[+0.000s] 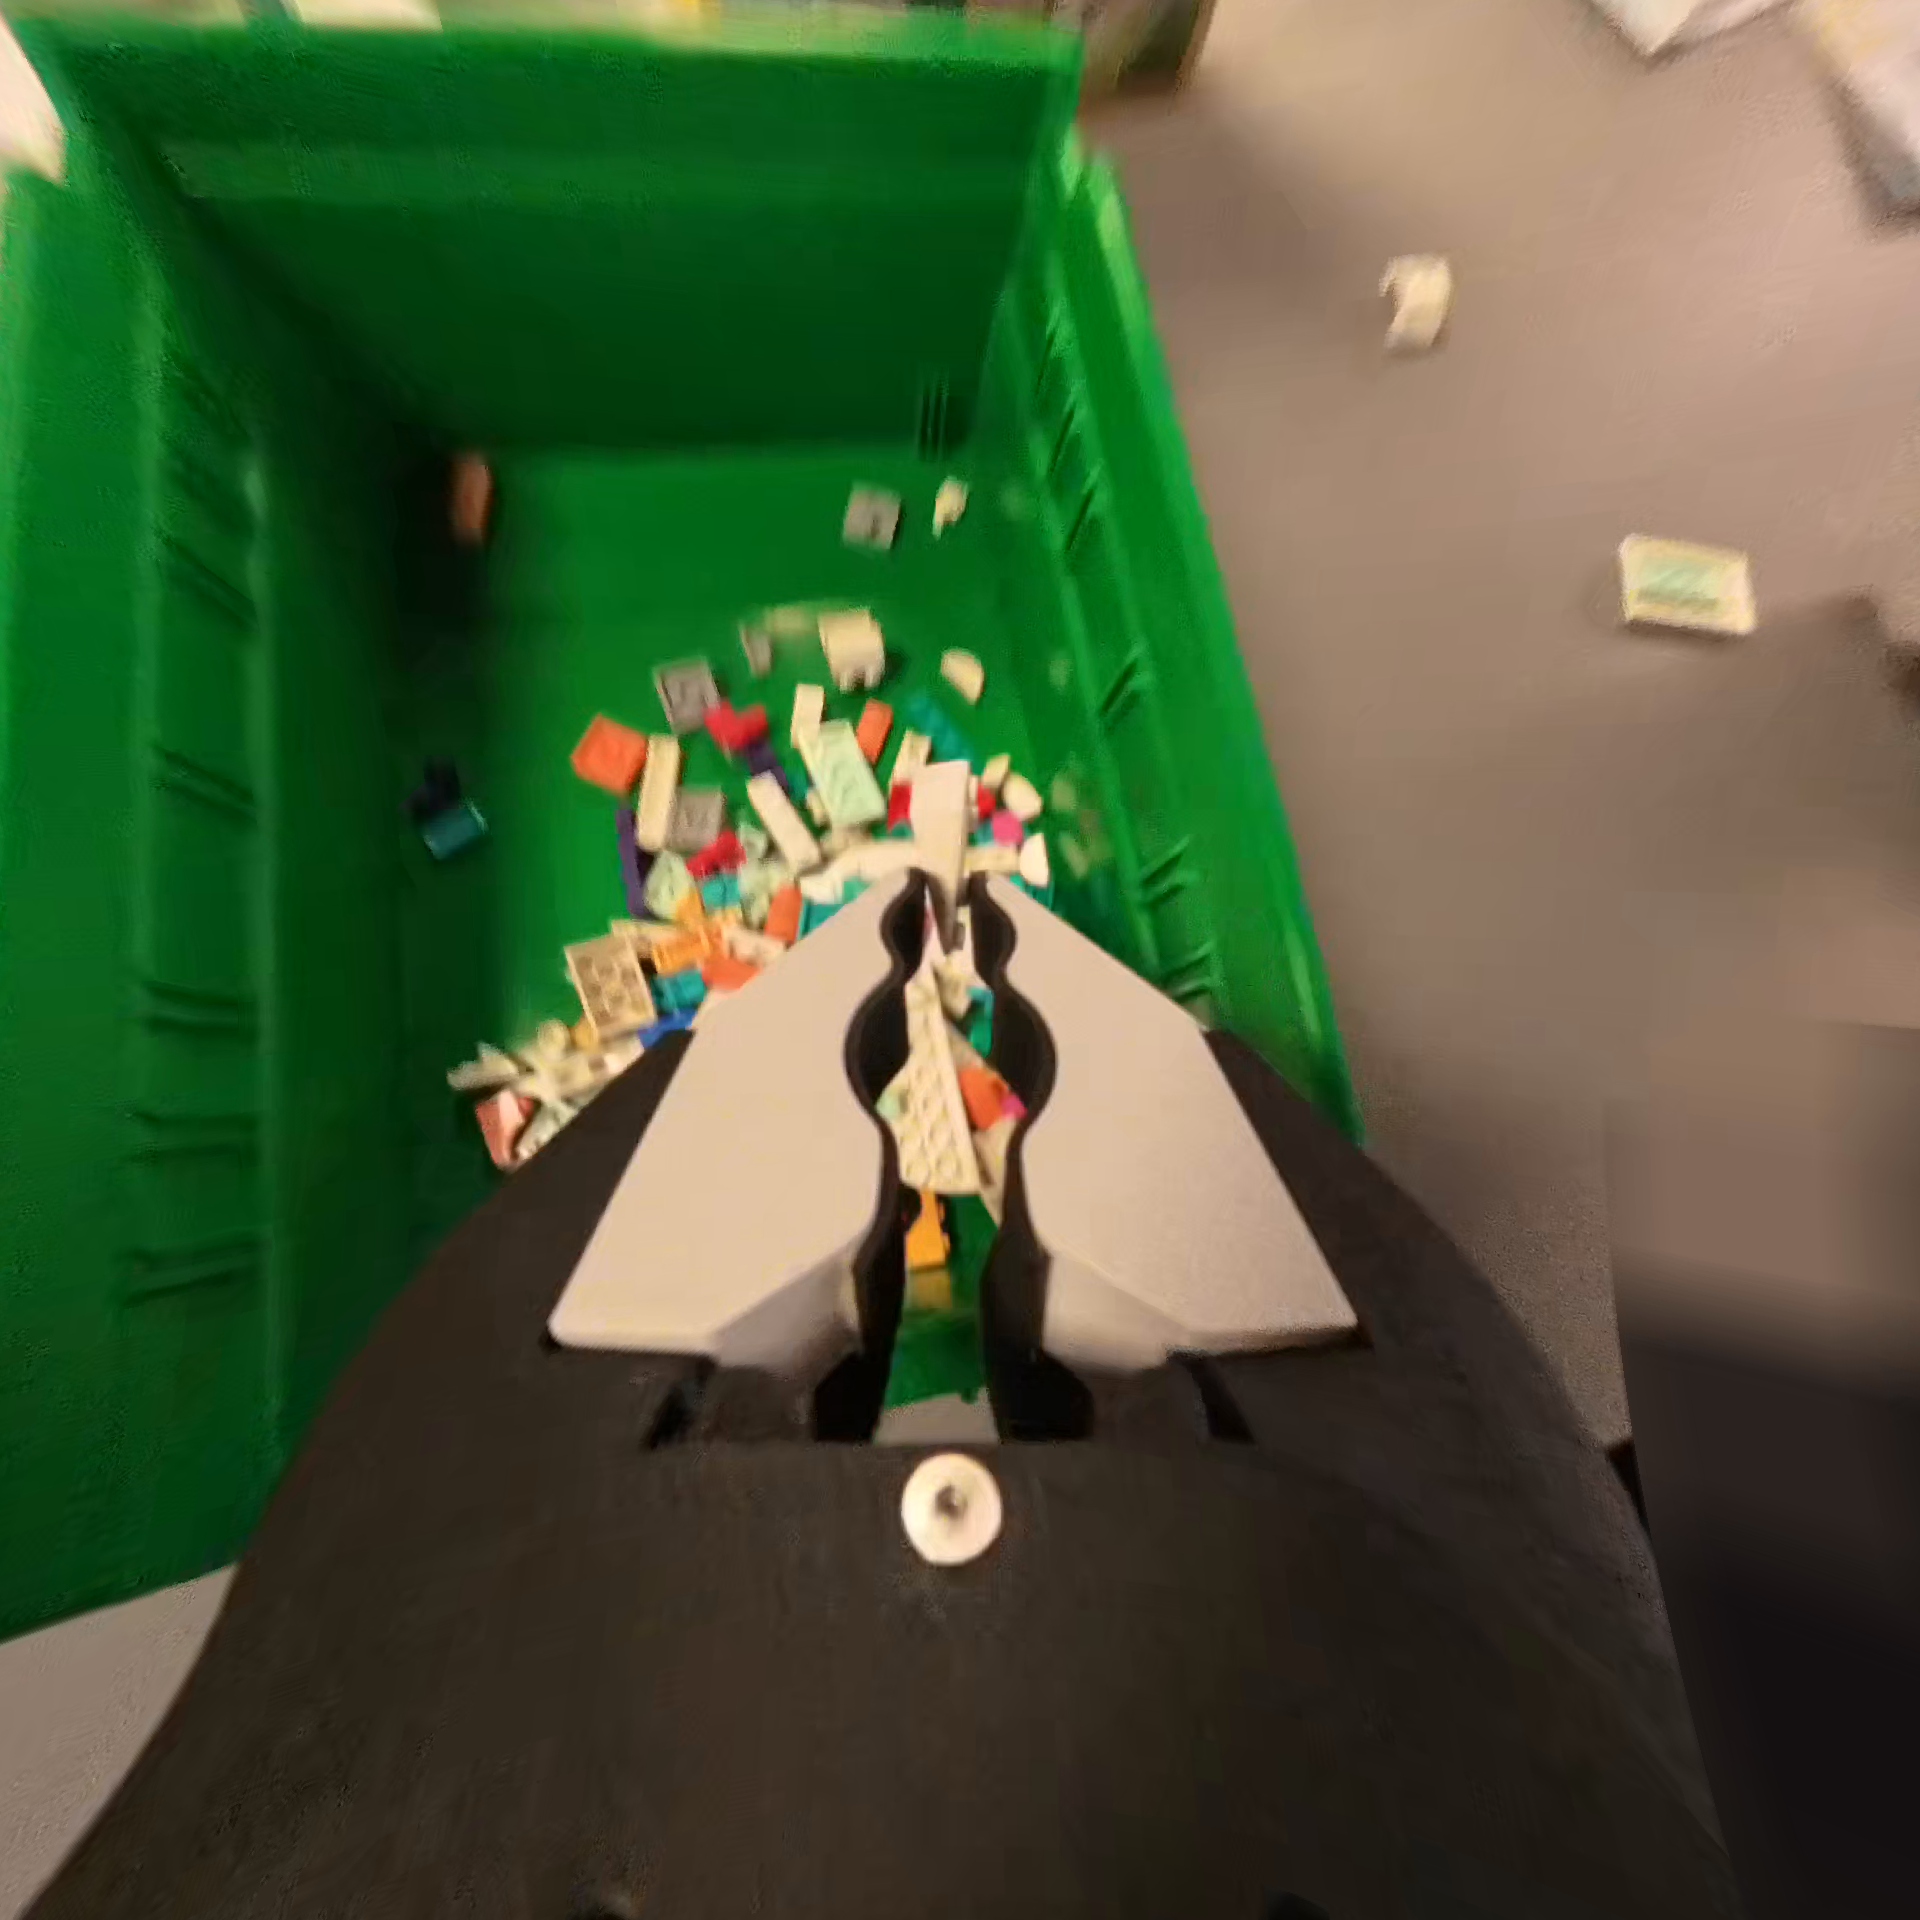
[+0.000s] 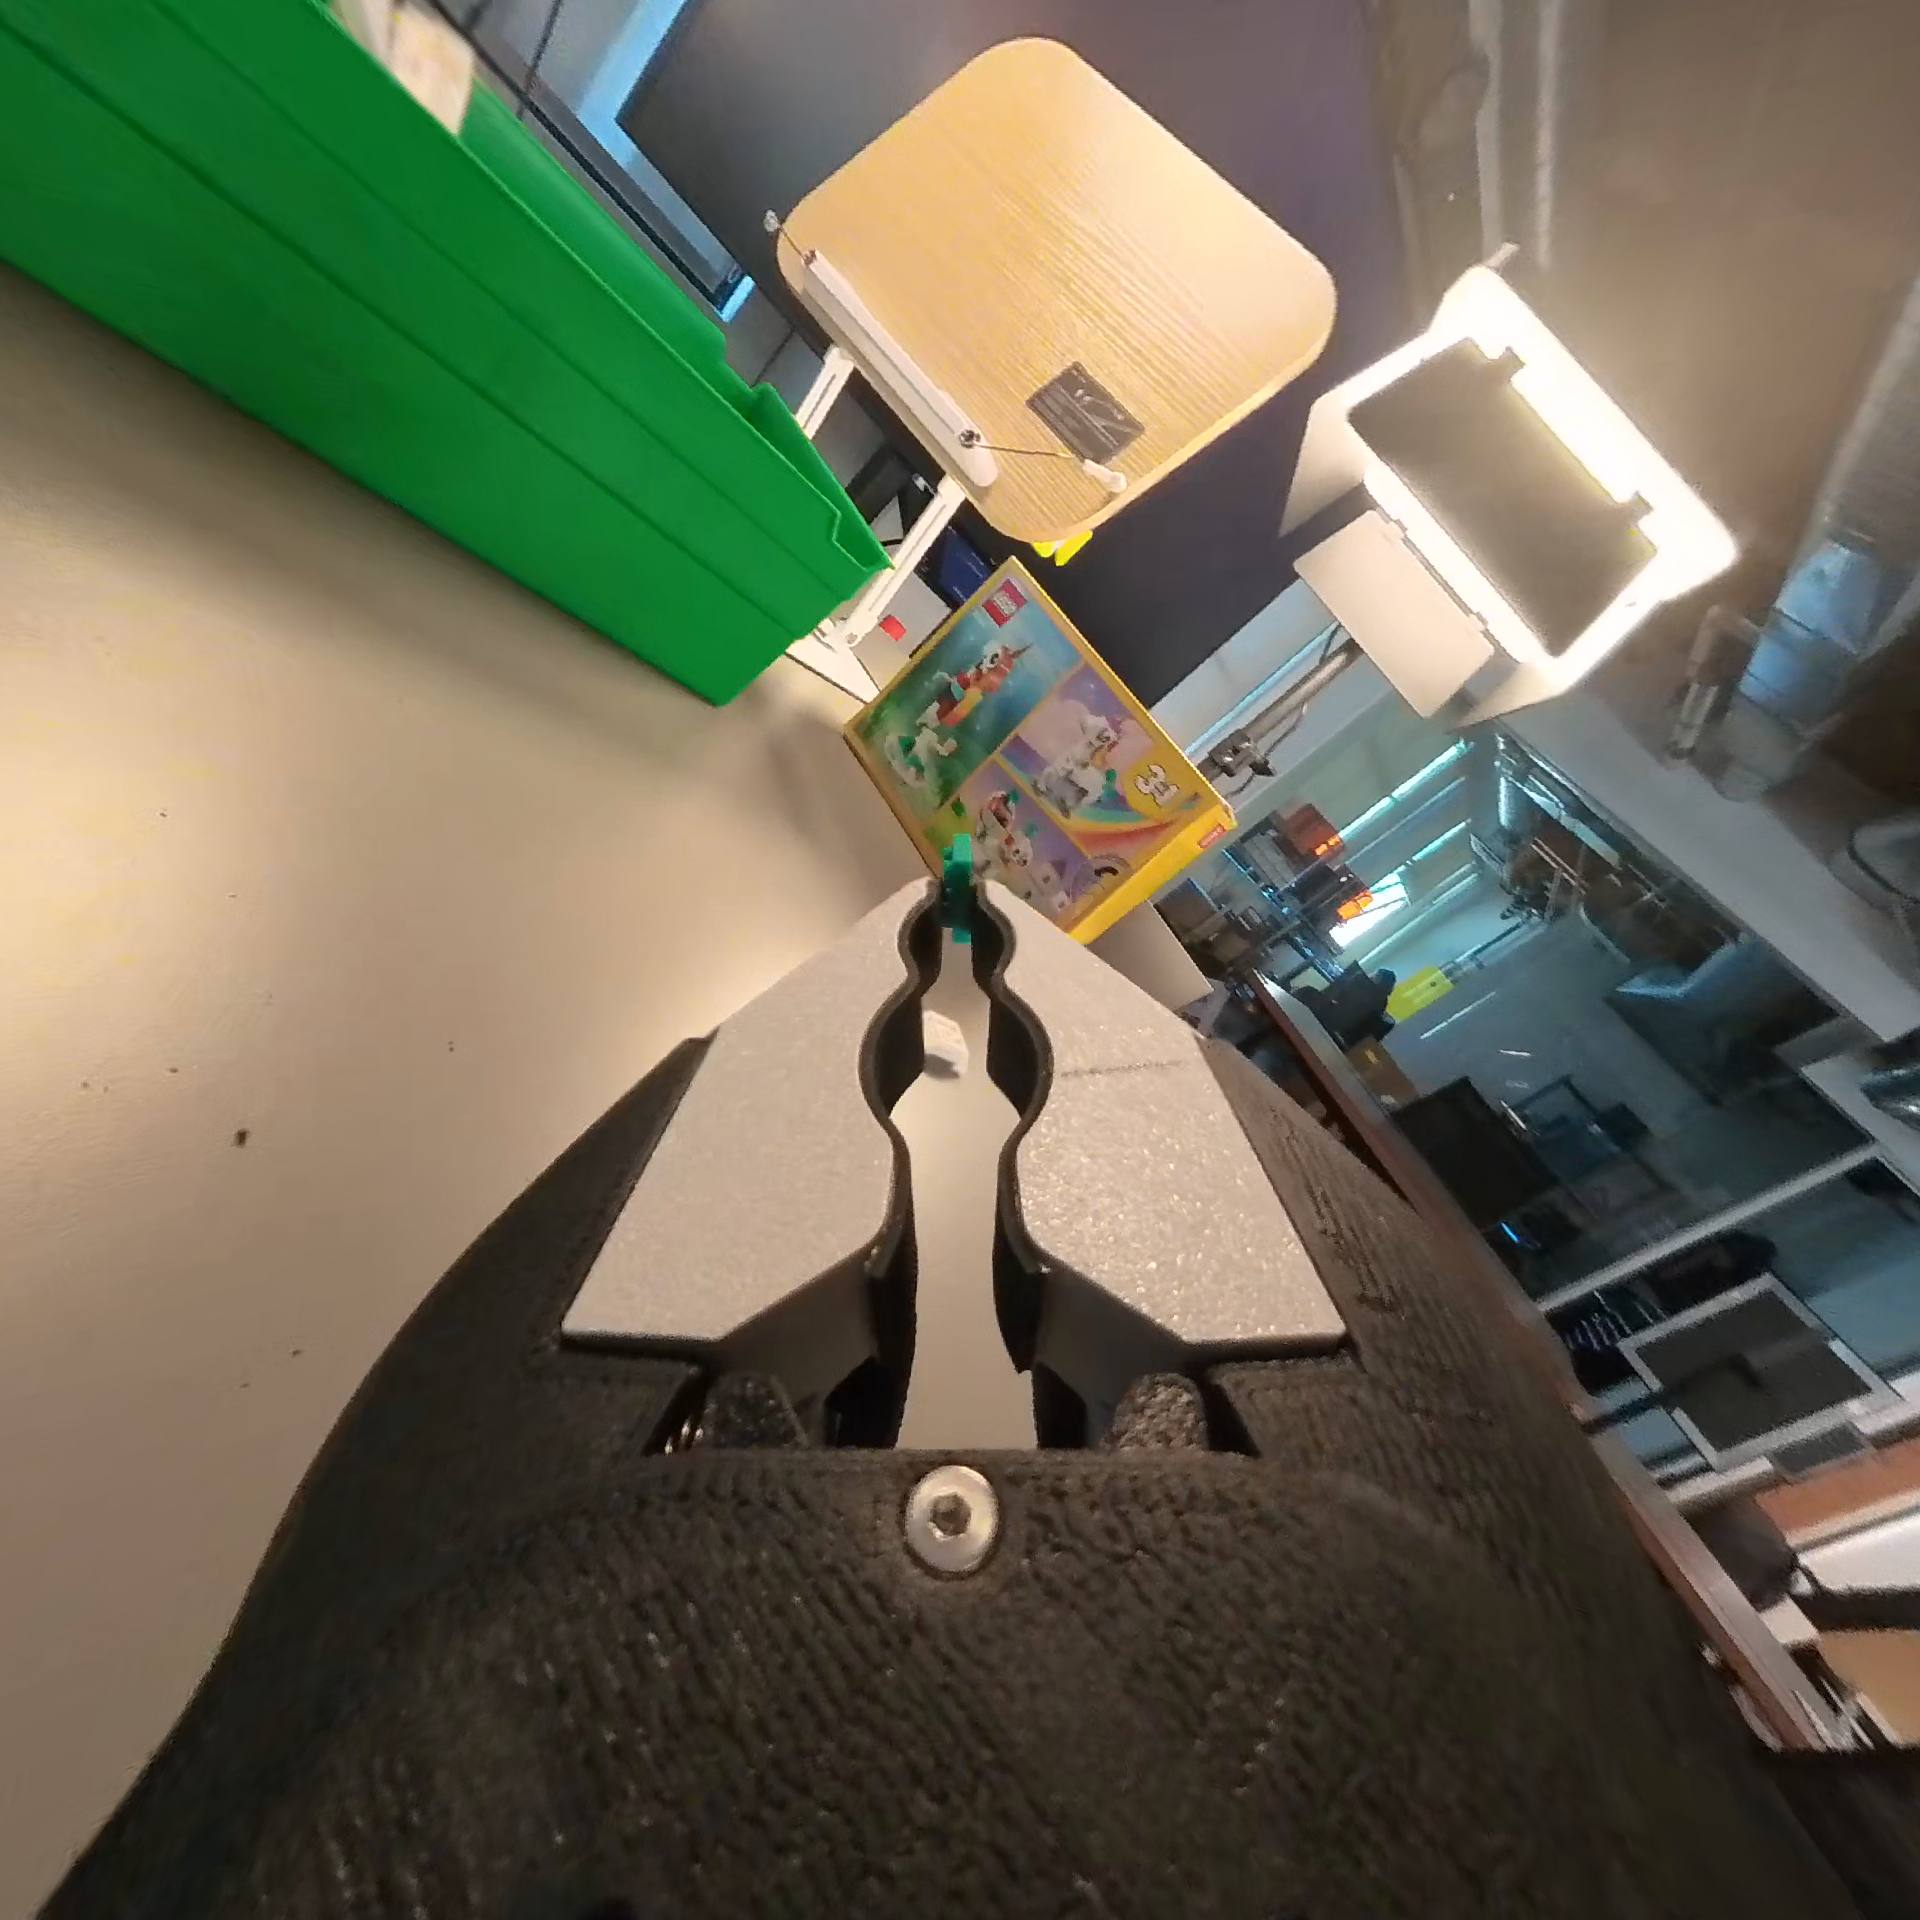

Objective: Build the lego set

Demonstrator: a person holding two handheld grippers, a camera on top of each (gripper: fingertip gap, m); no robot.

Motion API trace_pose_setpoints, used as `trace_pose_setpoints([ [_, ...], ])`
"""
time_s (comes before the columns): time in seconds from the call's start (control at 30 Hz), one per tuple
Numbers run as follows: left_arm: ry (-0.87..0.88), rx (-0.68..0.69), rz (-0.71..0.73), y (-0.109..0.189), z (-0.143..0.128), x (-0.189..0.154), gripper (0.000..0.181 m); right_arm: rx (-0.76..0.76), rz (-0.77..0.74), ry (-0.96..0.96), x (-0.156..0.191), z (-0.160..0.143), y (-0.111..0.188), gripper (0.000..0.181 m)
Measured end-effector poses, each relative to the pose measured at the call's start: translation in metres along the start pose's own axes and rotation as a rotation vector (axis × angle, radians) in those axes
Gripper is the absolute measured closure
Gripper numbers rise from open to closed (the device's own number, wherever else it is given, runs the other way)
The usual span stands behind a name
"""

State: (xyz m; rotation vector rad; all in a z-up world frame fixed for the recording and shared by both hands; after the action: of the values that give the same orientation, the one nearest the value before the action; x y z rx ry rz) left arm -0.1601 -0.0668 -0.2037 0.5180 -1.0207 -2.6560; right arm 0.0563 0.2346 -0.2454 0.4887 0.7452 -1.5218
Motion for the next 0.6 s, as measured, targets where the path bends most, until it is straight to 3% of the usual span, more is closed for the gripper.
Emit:
trace_pose_setpoints([
  [0.07, 0.061, 0.098, 0.021, -0.012, -0.014, 0.011, 0.170, -0.004, 0.015, 0.008, 0.002, 0.001, -0.002, 0.179],
  [0.13, 0.093, 0.175, 0.095, -0.020, -0.025, 0.020, 0.151, -0.018, 0.018, 0.007, 0.002, 0.002, 0.000, 0.179],
  [0.23, 0.125, 0.186, 0.164, -0.021, -0.028, 0.026, 0.127, -0.023, 0.021, -0.007, 0.002, 0.003, 0.002, 0.179],
  [0.3, 0.114, 0.120, 0.207, -0.014, -0.022, 0.024, 0.124, -0.027, 0.012, -0.002, 0.001, 0.004, 0.003, 0.179],
  [0.4, -0.004, -0.123, 0.220, 0.006, -0.002, -0.010, 0.125, -0.059, 0.009, 0.034, 0.003, 0.010, 0.007, 0.179],
  [0.5, -0.196, -0.346, 0.038, 0.009, 0.007, -0.080, 0.127, -0.118, 0.018, 0.141, 0.013, 0.020, 0.012, 0.179],
  [0.6, -0.304, -0.379, -0.383, -0.015, -0.001, -0.152, 0.132, -0.187, 0.043, 0.242, 0.027, 0.032, 0.018, 0.179],
])
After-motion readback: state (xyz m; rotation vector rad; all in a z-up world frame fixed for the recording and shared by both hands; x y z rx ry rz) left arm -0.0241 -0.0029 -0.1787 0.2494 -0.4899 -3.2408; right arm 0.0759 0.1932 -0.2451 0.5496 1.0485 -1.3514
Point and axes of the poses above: each gripper's, where its closed fingertips meet, y back along the fingers, z out of its top, x = y × z across the jaws, the point moved 7 cm from there along y, back along the fingers, and after that the axes turned 9 degrees about -z, right-handed, at the moved point
